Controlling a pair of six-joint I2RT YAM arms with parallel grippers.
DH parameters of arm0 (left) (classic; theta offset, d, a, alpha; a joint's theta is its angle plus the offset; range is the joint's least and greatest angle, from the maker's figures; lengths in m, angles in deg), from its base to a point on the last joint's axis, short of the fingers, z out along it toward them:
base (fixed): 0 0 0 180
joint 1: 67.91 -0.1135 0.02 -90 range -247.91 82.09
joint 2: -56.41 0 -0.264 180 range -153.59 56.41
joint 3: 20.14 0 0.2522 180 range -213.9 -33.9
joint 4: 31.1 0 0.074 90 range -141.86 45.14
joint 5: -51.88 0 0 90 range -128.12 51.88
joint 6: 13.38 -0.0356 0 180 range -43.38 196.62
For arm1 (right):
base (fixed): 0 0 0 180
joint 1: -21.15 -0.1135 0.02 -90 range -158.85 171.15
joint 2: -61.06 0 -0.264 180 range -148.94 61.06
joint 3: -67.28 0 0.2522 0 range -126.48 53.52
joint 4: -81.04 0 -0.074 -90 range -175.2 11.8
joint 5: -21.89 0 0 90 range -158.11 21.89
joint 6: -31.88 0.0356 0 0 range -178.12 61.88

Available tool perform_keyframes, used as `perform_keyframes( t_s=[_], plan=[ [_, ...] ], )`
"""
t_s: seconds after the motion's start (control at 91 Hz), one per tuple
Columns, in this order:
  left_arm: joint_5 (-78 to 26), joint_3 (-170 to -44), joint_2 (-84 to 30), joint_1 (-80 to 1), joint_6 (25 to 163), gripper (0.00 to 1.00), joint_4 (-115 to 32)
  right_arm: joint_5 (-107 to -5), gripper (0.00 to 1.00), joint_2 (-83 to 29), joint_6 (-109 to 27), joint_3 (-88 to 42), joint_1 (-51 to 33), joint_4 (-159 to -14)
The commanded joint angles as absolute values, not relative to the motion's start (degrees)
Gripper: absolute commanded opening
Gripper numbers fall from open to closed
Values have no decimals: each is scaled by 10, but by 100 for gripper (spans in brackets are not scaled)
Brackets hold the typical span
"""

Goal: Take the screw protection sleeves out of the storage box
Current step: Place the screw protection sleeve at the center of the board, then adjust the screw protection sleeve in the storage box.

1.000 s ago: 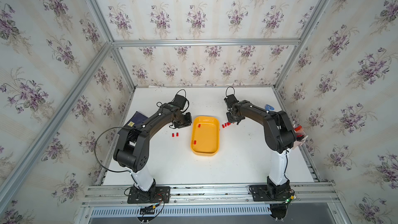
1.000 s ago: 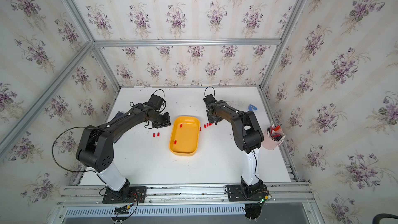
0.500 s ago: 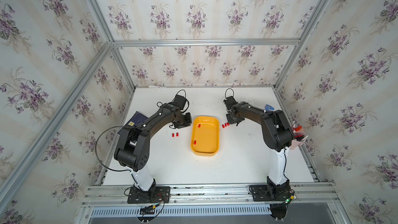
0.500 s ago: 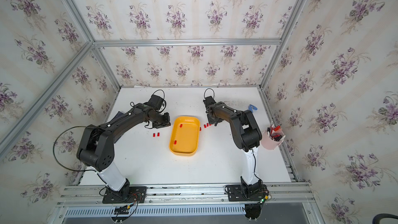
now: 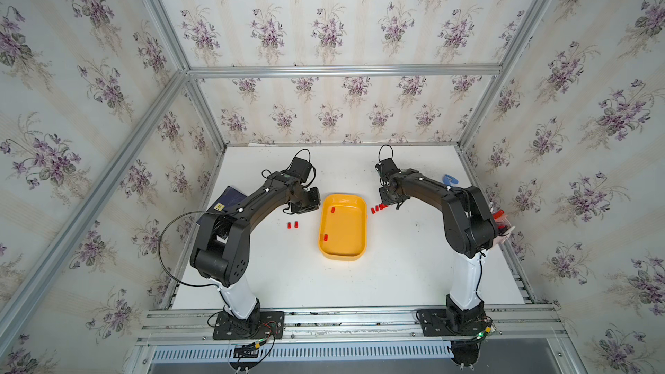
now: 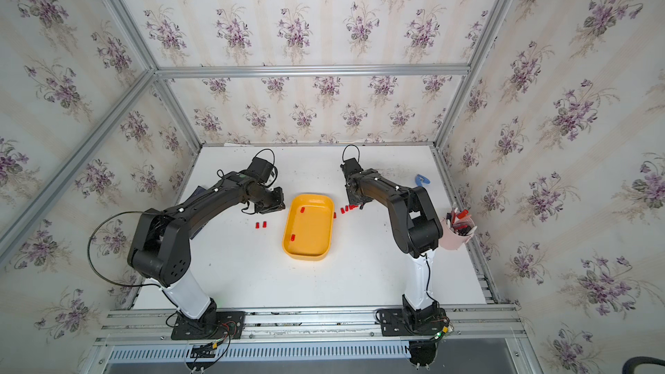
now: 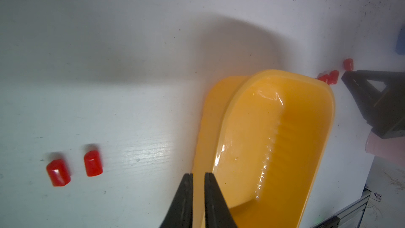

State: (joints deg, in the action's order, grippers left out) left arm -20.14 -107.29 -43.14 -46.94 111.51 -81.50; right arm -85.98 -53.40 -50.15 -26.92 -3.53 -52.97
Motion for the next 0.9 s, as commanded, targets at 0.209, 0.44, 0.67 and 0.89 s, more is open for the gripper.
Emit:
perform_keyframes(
  t_s=[0.209,0.44,0.67,0.89],
  plan=[
    [-205,-1074,-419,-469,1112,17,-819,-835,27,-502,-476,-273,-13,-528],
    [-193,-1090,-408,-457,1087,29,-835,-804,28,-469,-447,-275,-2,-531],
    [-251,-1176,-416,-393,1017,39,-929,-776,28,-435,-411,-283,7,-516],
    [-331,-1255,-479,-342,1019,35,-1001,-748,28,-394,-383,-256,17,-538]
  ],
)
